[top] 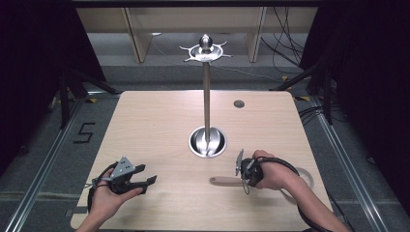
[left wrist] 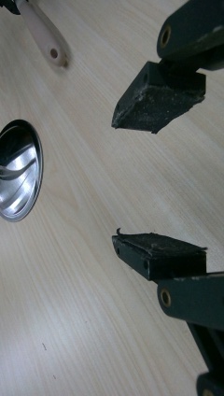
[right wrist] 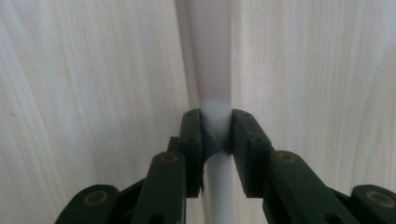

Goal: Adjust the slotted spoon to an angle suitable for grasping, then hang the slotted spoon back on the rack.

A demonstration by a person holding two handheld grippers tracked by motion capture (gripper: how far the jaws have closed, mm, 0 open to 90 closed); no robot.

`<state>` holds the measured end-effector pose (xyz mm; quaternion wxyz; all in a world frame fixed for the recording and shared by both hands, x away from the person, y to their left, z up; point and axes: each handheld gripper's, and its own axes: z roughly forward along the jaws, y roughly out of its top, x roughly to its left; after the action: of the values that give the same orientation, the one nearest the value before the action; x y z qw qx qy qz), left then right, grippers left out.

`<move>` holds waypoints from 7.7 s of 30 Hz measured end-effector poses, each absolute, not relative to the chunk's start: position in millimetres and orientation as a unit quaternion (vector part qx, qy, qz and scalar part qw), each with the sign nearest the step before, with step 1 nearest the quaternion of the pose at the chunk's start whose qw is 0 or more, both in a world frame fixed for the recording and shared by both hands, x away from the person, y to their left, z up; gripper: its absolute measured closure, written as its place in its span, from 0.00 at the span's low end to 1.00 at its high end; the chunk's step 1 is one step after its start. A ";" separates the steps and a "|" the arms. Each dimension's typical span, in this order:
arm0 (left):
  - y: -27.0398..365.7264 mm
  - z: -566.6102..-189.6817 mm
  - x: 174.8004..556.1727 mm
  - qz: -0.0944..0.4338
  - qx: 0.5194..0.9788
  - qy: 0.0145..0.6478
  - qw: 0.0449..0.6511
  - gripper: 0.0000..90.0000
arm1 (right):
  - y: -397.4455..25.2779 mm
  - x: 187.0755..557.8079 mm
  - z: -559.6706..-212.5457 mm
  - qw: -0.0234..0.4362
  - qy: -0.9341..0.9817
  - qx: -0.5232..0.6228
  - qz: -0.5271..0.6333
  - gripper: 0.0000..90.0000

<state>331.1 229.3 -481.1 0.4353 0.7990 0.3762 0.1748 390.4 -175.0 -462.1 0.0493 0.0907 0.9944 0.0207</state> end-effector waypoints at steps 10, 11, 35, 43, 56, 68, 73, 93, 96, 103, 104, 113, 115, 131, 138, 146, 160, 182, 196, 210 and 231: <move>230.3 -480.3 331.3 0.176 0.806 0.369 0.429 0.40 | -161.1 391.2 -460.9 0.035 0.992 0.119 0.031 0.78; 230.2 -480.3 331.3 0.175 0.806 0.369 0.429 0.40 | -159.7 392.0 -459.8 0.035 0.991 0.122 0.038 0.76; 229.3 -480.3 331.1 0.174 0.801 0.372 0.436 0.40 | -144.7 401.5 -472.6 0.030 0.997 0.071 0.017 0.83; 230.7 -479.7 331.4 0.175 0.807 0.367 0.429 0.40 | -157.8 393.4 -448.7 0.055 0.984 0.139 0.095 0.83; 230.4 -480.3 331.5 0.175 0.807 0.369 0.428 0.40 | -195.0 378.2 -406.1 0.127 0.934 0.201 0.267 0.83; 229.8 -480.9 331.7 0.174 0.799 0.376 0.435 0.40 | -220.5 366.4 -388.5 0.190 0.841 0.304 0.405 0.83; 229.8 -480.7 331.6 0.175 0.799 0.376 0.436 0.40 | -228.0 361.9 -384.4 0.209 0.807 0.328 0.444 0.83; 212.4 -454.3 327.9 0.187 0.749 0.374 0.514 0.39 | -246.9 353.8 -376.7 0.252 0.733 0.329 0.539 0.83; 201.3 -438.2 326.9 0.198 0.742 0.350 0.536 0.40 | -242.9 347.4 -371.8 0.261 0.724 0.335 0.543 0.83; 174.5 -401.3 331.0 0.203 0.734 0.308 0.570 0.40 | -224.8 337.4 -361.4 0.271 0.725 0.314 0.550 0.83; 171.2 -396.9 332.5 0.203 0.734 0.305 0.572 0.40 | -220.8 337.4 -361.0 0.271 0.723 0.309 0.555 0.83; 155.7 -372.2 349.3 0.215 0.722 0.286 0.592 0.40 | -205.3 329.4 -360.9 0.265 0.731 0.300 0.552 0.83; 154.8 -370.5 351.9 0.216 0.720 0.280 0.597 0.40 | -203.6 327.4 -362.0 0.267 0.731 0.300 0.551 0.83; 96.0 -326.3 360.8 0.164 0.718 0.242 0.632 0.43 | -185.3 333.1 -362.3 0.257 0.739 0.299 0.546 0.83; 64.9 -315.1 361.6 0.121 0.725 0.222 0.641 0.49 | -180.4 327.9 -363.2 0.268 0.728 0.323 0.541 0.83; 39.2 -319.7 365.1 0.106 0.735 0.216 0.634 0.53 | -177.8 326.8 -365.1 0.269 0.726 0.340 0.534 0.83; 22.8 -325.6 373.7 0.108 0.742 0.218 0.624 0.81 | -167.9 326.4 -366.0 0.284 0.725 0.354 0.518 0.83; 52.6 -307.9 397.6 0.110 0.767 0.191 0.603 0.82 | -193.6 301.8 -386.3 0.287 0.748 0.329 0.500 0.51; 60.8 -302.5 407.0 0.104 0.769 0.196 0.600 0.82 | -219.8 306.5 -399.2 0.287 0.733 0.363 0.498 0.51; 64.8 -301.1 417.7 0.098 0.770 0.203 0.596 0.82 | -244.6 307.6 -421.0 0.260 0.735 0.411 0.473 0.51; 65.6 -293.3 429.0 0.092 0.774 0.210 0.591 0.82 | -249.6 309.3 -428.1 0.245 0.729 0.433 0.470 0.50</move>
<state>429.0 65.6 -293.3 0.5907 0.7736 0.2099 0.0923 309.3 -249.6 -428.1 0.2452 0.4329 0.7294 0.4696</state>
